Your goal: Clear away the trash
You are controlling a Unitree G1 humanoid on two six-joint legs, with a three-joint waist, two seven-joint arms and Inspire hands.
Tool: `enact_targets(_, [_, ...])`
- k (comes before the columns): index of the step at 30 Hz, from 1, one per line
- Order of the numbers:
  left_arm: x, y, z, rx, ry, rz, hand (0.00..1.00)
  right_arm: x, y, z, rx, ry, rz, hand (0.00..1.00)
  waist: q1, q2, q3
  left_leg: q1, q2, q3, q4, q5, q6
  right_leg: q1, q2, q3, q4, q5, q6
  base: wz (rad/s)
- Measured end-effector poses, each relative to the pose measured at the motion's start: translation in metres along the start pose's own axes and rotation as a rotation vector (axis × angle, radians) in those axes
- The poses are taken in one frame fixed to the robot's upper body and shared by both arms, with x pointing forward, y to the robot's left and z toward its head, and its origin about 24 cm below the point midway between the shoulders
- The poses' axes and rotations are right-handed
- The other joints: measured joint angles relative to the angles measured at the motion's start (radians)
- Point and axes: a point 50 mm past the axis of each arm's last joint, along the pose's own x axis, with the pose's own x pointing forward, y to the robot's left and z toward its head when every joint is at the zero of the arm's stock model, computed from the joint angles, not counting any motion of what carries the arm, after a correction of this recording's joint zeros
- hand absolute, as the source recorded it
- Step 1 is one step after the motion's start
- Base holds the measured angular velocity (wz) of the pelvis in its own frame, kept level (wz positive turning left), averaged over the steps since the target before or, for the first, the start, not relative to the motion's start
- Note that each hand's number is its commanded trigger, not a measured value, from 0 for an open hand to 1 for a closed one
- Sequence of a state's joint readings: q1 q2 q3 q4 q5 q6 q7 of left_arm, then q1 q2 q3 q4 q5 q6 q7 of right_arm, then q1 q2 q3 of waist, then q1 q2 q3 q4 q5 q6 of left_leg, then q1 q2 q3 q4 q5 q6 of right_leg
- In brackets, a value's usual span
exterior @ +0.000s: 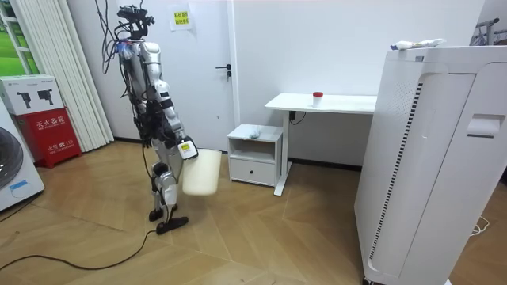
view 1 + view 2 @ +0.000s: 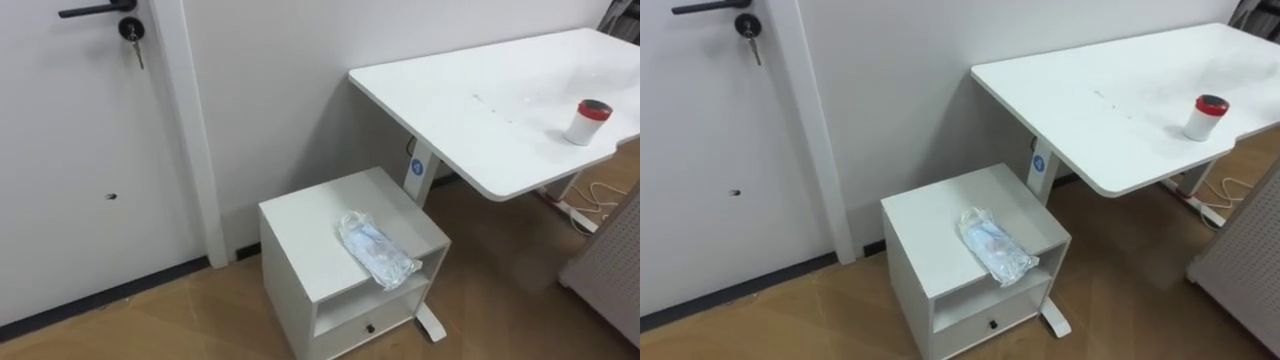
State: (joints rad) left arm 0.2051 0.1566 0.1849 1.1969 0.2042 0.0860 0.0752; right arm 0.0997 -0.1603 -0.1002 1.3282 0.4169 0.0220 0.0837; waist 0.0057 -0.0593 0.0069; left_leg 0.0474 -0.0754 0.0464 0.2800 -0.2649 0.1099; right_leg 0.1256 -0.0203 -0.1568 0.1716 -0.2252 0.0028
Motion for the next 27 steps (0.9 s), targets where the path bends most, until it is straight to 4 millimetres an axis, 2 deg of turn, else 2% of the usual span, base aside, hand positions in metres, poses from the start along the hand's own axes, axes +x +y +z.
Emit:
enact_targets(1, [0.0,0.0,-0.001,0.013,0.005,0.002,0.0,0.0,0.0,0.0,-0.002,0.002,0.001,1.0,0.001,0.001,-0.0008,-0.002,0.002,0.004,0.015,-0.005,-0.008,0.0,0.0,0.0,0.007,-0.005,-0.002,-0.07])
enact_targets(3, [0.0,0.002,-0.006,0.042,0.028,-0.001,0.0,0.0,0.0,0.002,-0.021,-0.002,0.008,1.0,0.007,0.009,0.0019,-0.027,0.032,0.032,0.105,-0.063,-0.025,-0.01,0.017,-0.015,0.063,-0.041,-0.015,-0.17])
enact_targets(5, [0.0,0.006,-0.008,0.05,0.036,-0.008,0.0,0.0,0.001,0.003,-0.025,-0.006,0.015,1.0,0.019,0.014,0.0017,-0.05,0.057,0.039,0.16,-0.108,-0.027,-0.036,0.031,-0.024,0.124,-0.075,-0.027,-0.23])
enact_targets(8, [0.0,0.005,-0.01,0.065,0.052,-0.027,0.0,0.0,-0.002,0.005,-0.013,-0.012,0.017,1.0,0.02,0.017,-0.0004,-0.08,0.084,0.068,0.221,-0.123,-0.046,-0.07,0.04,-0.022,0.183,-0.106,-0.057,-0.09])
enact_targets(9, [0.0,0.005,-0.01,0.075,0.056,-0.027,0.0,0.0,-0.001,0.006,0.0,-0.016,0.02,1.0,0.011,0.012,0.0014,-0.131,0.089,0.101,0.303,-0.103,-0.081,-0.076,0.037,-0.007,0.191,-0.116,-0.065,0.22])
enact_targets(10, [0.0,0.006,-0.01,0.077,0.056,-0.025,0.0,0.0,0.0,0.005,0.004,-0.015,0.022,1.0,-0.001,0.005,0.0035,-0.174,0.095,0.112,0.384,-0.075,-0.109,-0.076,0.036,0.002,0.192,-0.117,-0.07,0.47])
enact_targets(11, [0.0,0.004,-0.013,0.087,0.061,-0.03,0.0,0.0,-0.002,0.004,0.012,-0.01,0.011,1.0,-0.01,-0.016,0.0058,-0.257,0.074,0.088,0.446,-0.062,-0.109,-0.069,0.029,0.03,0.193,-0.123,-0.082,0.46])
enact_targets(12, [-0.001,-0.003,-0.011,0.1,0.052,-0.05,0.0,-0.001,-0.01,0.003,0.024,0.001,-0.021,1.0,-0.006,-0.012,0.0042,-0.31,0.045,0.075,0.355,-0.053,-0.1,-0.07,0.025,0.061,0.189,-0.125,-0.086,0.29])
enact_targets(13, [-0.002,-0.006,-0.013,0.106,0.057,-0.059,0.0,-0.002,-0.013,0.003,0.024,0.008,-0.033,1.0,0.0,-0.01,0.0033,-0.331,0.037,0.078,0.293,-0.035,-0.102,-0.07,0.025,0.08,0.189,-0.128,-0.088,-0.11])
enact_targets(14, [-0.002,-0.007,-0.019,0.107,0.072,-0.068,0.0,-0.002,-0.016,0.003,0.021,0.015,-0.046,1.0,0.019,-0.007,-0.0017,-0.359,0.028,0.078,0.162,0.027,-0.108,-0.064,0.024,0.107,0.189,-0.132,-0.09,-0.47])
enact_targets(15, [-0.003,-0.006,-0.025,0.1,0.091,-0.066,0.0,-0.002,-0.017,0.001,0.018,0.021,-0.056,1.0,0.036,-0.002,-0.0001,-0.376,0.029,0.078,0.054,0.099,-0.105,-0.052,0.026,0.13,0.189,-0.139,-0.086,-0.55])
enact_targets(16, [-0.004,-0.006,-0.029,0.098,0.1,-0.064,0.0,-0.002,-0.018,0.001,0.015,0.024,-0.059,1.0,0.036,-0.002,-0.0004,-0.377,0.03,0.077,0.012,0.124,-0.104,-0.042,0.025,0.139,0.188,-0.142,-0.083,-0.56])
enact_targets(17, [-0.004,-0.005,-0.032,0.096,0.109,-0.062,0.0,-0.003,-0.018,0.0,0.008,0.023,-0.06,1.0,0.036,0.002,0.0007,-0.373,0.041,0.075,-0.044,0.182,-0.102,-0.023,0.024,0.148,0.186,-0.158,-0.086,-0.51])
enact_targets(18, [-0.004,-0.005,-0.034,0.097,0.11,-0.063,0.0,-0.003,-0.018,-0.001,0.001,0.02,-0.056,1.0,0.033,-0.002,-0.0027,-0.364,0.045,0.087,-0.046,0.252,-0.09,-0.011,0.017,0.16,0.186,-0.175,-0.083,-0.47])
enact_targets(19, [-0.004,-0.006,-0.033,0.096,0.105,-0.064,0.0,-0.003,-0.017,0.0,-0.007,0.017,-0.052,1.0,0.029,-0.006,-0.0039,-0.362,0.043,0.092,-0.044,0.278,-0.077,-0.006,0.014,0.166,0.183,-0.182,-0.079,-0.38])
enact_targets(20, [-0.004,-0.006,-0.029,0.095,0.083,-0.065,0.0,-0.003,-0.016,0.001,-0.019,0.009,-0.046,1.0,0.025,-0.012,-0.009,-0.366,0.04,0.106,-0.023,0.301,-0.054,0.008,0.005,0.174,0.167,-0.192,-0.071,-0.26])
enact_targets(21, [-0.003,-0.006,-0.021,0.094,0.056,-0.065,0.0,-0.003,-0.016,0.001,-0.022,0.008,-0.047,1.0,0.025,-0.025,-0.007,-0.369,0.027,0.111,0.016,0.304,-0.034,0.03,-0.011,0.177,0.146,-0.2,-0.06,-0.24])
enact_targets(22, [-0.002,-0.005,-0.017,0.094,0.043,-0.063,0.0,-0.003,-0.016,0.001,-0.023,0.009,-0.05,1.0,0.025,-0.035,-0.0067,-0.371,0.019,0.117,0.037,0.296,-0.028,0.042,-0.022,0.175,0.135,-0.204,-0.054,-0.21])
enact_targets(23, [-0.001,-0.005,-0.004,0.09,0.006,-0.061,0.0,-0.003,-0.015,0.002,-0.023,0.007,-0.053,1.0,0.029,-0.041,-0.0093,-0.378,0.008,0.135,0.088,0.249,-0.017,0.062,-0.045,0.172,0.124,-0.211,-0.042,-0.21])
enact_targets(24, [0.0,-0.005,0.009,0.07,-0.037,-0.061,0.0,-0.002,-0.014,0.006,-0.022,-0.004,-0.058,1.0,0.032,-0.049,-0.0078,-0.384,0.004,0.145,0.136,0.199,-0.012,0.065,-0.061,0.156,0.158,-0.219,-0.027,-0.2])
enact_targets(25, [0.0,-0.005,0.014,0.063,-0.058,-0.061,0.0,-0.002,-0.012,0.01,-0.021,-0.014,-0.057,1.0,0.032,-0.047,-0.0043,-0.384,0.003,0.145,0.155,0.176,-0.012,0.056,-0.065,0.141,0.2,-0.222,-0.02,-0.15])
enact_targets(26, [0.001,-0.005,0.023,0.059,-0.094,-0.056,0.0,-0.001,-0.01,0.014,-0.019,-0.028,-0.059,1.0,0.03,-0.039,-0.0047,-0.379,0.002,0.148,0.189,0.134,-0.006,0.012,-0.073,0.112,0.333,-0.219,-0.006,-0.06])
enact_targets(27, [0.0,-0.004,0.03,0.057,-0.127,-0.044,0.0,-0.001,-0.008,0.017,-0.015,-0.04,-0.07,1.0,0.032,-0.036,-0.0006,-0.357,0.003,0.161,0.204,0.102,0.004,-0.044,-0.099,0.093,0.491,-0.185,0.049,-0.07])
